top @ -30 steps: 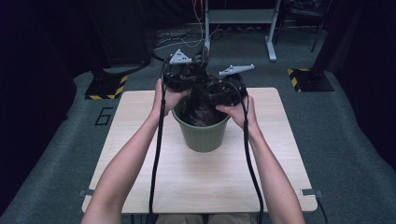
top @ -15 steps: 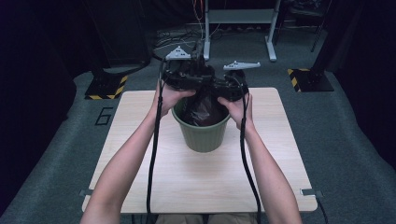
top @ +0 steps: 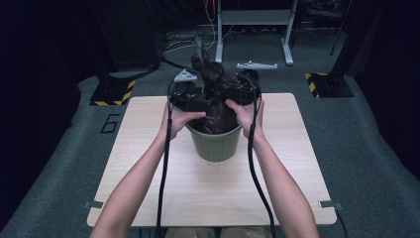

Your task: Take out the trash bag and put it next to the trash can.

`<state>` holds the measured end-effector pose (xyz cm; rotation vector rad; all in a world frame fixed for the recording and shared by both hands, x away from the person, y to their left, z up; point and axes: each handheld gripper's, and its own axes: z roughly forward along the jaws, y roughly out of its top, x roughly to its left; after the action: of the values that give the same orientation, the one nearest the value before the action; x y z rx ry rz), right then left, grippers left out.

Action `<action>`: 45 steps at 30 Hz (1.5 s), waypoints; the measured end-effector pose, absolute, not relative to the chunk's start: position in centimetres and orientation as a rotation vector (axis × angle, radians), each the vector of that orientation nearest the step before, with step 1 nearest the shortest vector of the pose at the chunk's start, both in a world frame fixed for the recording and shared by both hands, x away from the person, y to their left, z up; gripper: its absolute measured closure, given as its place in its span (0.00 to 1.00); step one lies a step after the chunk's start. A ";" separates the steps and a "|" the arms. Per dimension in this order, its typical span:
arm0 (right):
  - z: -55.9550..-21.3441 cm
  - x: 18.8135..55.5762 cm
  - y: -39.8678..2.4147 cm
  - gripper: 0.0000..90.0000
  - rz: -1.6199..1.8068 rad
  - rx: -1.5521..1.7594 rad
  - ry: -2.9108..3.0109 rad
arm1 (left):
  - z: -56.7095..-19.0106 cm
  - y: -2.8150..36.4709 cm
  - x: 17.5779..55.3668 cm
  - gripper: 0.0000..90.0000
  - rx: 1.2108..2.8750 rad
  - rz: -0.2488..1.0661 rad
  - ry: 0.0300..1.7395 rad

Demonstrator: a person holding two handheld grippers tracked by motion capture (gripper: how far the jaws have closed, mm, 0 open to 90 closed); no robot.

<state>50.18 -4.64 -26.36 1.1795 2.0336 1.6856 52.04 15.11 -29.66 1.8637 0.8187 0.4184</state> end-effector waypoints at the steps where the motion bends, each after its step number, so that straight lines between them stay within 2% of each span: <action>1: -26.4 50.2 -4.6 1.00 1.686 1.180 2.034 | -29.9 14.6 52.3 0.20 1.853 0.433 0.833; 4: -26.4 49.8 -3.7 1.00 1.747 1.198 2.027 | -30.6 13.6 52.8 0.25 1.835 0.439 0.836; 5: -26.4 49.7 -3.7 1.00 1.776 1.203 2.030 | -30.7 13.6 53.0 0.34 1.833 0.444 0.832; 6: -26.4 49.7 -3.9 1.00 1.812 1.216 2.037 | -30.9 13.4 53.0 0.47 1.789 0.428 0.845; 9: -26.6 49.8 -4.5 1.00 1.856 1.247 2.045 | -31.0 13.7 53.3 0.83 1.798 0.396 0.806; 10: -26.6 49.8 -4.9 0.99 1.859 1.256 2.042 | -31.0 13.7 53.3 0.93 1.798 0.396 0.806; 11: -26.6 49.8 -5.2 0.99 1.850 1.259 2.031 | -31.1 13.8 53.3 0.98 1.814 0.422 0.800; 13: -26.4 49.6 -5.9 0.92 1.787 1.262 2.001 | -31.2 13.8 53.2 0.99 1.825 0.425 0.801; 15: -26.1 49.5 -6.7 0.70 1.733 1.247 1.984 | -31.3 13.8 53.0 1.00 1.870 0.459 0.787; 17: -25.4 49.2 -7.2 0.55 1.677 1.216 1.989 | -31.2 13.7 52.9 1.00 1.900 0.490 0.771; 18: -25.4 49.2 -7.2 0.55 1.677 1.216 1.989 | -31.2 13.7 52.9 1.00 1.900 0.490 0.771; 19: -24.2 49.0 -7.1 0.38 1.595 1.170 2.023 | -31.1 13.5 52.7 1.00 1.909 0.489 0.764; 20: -24.2 49.0 -7.1 0.38 1.595 1.170 2.023 | -31.1 13.5 52.7 1.00 1.909 0.489 0.764; 21: -23.1 49.0 -6.7 0.30 1.533 1.131 2.067 | -31.0 13.2 52.6 1.00 1.931 0.488 0.741; 22: -22.5 49.0 -6.4 0.29 1.518 1.119 2.080 | -31.1 13.0 52.6 1.00 1.939 0.493 0.733; 24: -21.2 49.1 -5.7 0.31 1.495 1.083 2.077 | -31.1 12.8 52.4 1.00 1.961 0.483 0.702; 27: -20.4 50.1 -4.7 0.42 1.428 1.056 2.104 | -31.2 12.5 52.1 1.00 1.966 0.477 0.692; 28: -20.5 50.7 -4.3 0.49 1.403 1.061 2.128 | -31.3 12.4 52.0 1.00 1.961 0.485 0.679; 31: -21.2 52.0 -4.2 0.85 1.371 1.083 2.131 | -31.4 12.9 51.6 1.00 1.965 0.488 0.671; 33: -21.8 52.3 -4.9 0.96 1.386 1.121 2.093 | -31.4 13.7 51.4 1.00 1.939 0.486 0.688; 39: -24.4 52.3 -8.0 0.99 1.408 1.228 2.077 | -30.4 16.4 51.1 1.00 1.832 0.530 0.730; 45: -27.4 51.7 -7.9 0.99 1.452 1.251 2.164 | -29.0 16.6 50.7 0.99 1.755 0.636 0.728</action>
<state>51.70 -7.90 -27.39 1.2507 2.1643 1.4518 50.65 16.63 -28.95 1.7555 0.7283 0.6364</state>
